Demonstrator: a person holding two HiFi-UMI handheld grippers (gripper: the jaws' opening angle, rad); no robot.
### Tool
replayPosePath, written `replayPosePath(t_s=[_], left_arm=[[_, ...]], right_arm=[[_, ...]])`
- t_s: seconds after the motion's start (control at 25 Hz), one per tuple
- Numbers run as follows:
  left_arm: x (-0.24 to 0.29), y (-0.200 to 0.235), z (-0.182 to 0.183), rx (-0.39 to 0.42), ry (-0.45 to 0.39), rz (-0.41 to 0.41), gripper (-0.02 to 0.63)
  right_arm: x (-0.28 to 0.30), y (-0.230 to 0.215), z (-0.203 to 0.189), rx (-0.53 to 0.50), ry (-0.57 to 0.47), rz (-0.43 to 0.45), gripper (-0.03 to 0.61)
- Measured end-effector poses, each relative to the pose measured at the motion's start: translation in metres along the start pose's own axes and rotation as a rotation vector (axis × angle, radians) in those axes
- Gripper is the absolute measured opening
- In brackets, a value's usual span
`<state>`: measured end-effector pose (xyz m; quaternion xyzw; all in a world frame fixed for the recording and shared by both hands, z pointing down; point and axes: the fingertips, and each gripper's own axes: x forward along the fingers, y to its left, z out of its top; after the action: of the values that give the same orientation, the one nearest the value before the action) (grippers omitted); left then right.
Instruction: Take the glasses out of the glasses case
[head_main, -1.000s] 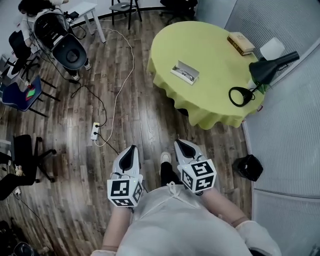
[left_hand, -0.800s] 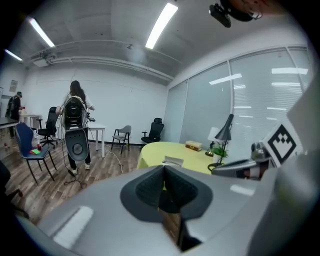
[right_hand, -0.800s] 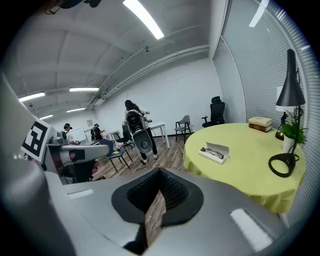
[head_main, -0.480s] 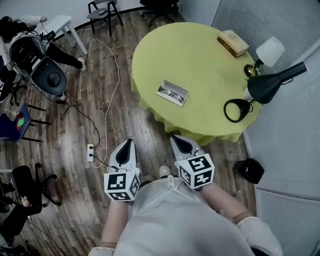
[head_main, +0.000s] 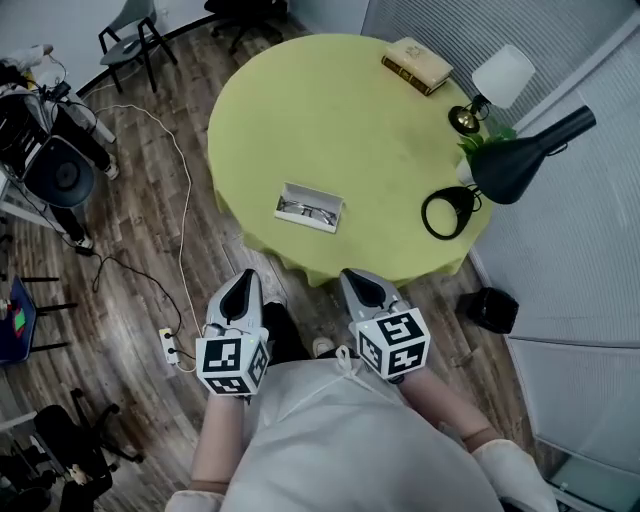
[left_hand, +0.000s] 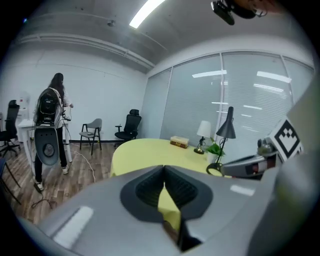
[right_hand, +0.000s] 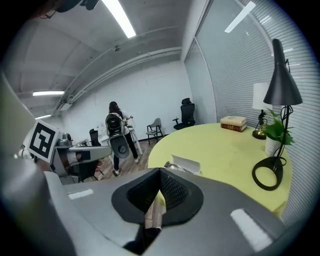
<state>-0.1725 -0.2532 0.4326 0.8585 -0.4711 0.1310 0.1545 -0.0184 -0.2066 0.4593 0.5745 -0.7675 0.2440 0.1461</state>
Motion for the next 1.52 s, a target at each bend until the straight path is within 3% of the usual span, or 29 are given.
replayPosePath(t_s=[0.4, 0.6, 0.76, 0.88, 1.08, 1.28, 1.44, 1.52], left_arm=[[0.098, 0.040, 0.046, 0.137, 0.106, -0.258, 0.006], [0.131, 0.043, 0.057, 0.130, 0.012, -0.406, 0.006], [0.161, 0.039, 0.032, 0.205, 0.091, -0.543, 0.006], [0.177, 0.029, 0.004, 0.302, 0.205, -0.635, 0.006], [0.207, 0.018, -0.020, 0.307, 0.287, -0.688, 0.006], [0.233, 0.006, -0.038, 0.410, 0.359, -0.757, 0.007], [0.252, -0.008, -0.059, 0.528, 0.463, -0.827, 0.096], [0.260, -0.016, -0.068, 0.585, 0.505, -0.859, 0.110]], right_arm=[[0.063, -0.012, 0.033, 0.163, -0.006, -0.220, 0.000], [0.086, -0.020, 0.035, 0.221, -0.006, -0.306, 0.000], [0.101, -0.030, 0.027, 0.264, 0.000, -0.377, 0.000], [0.108, -0.035, 0.018, 0.302, 0.010, -0.422, 0.000], [0.121, -0.044, 0.004, 0.339, 0.034, -0.469, 0.000], [0.128, -0.050, -0.010, 0.375, 0.055, -0.491, -0.001], [0.126, -0.059, -0.024, 0.413, 0.075, -0.499, 0.000], [0.124, -0.065, -0.033, 0.434, 0.086, -0.506, 0.000]])
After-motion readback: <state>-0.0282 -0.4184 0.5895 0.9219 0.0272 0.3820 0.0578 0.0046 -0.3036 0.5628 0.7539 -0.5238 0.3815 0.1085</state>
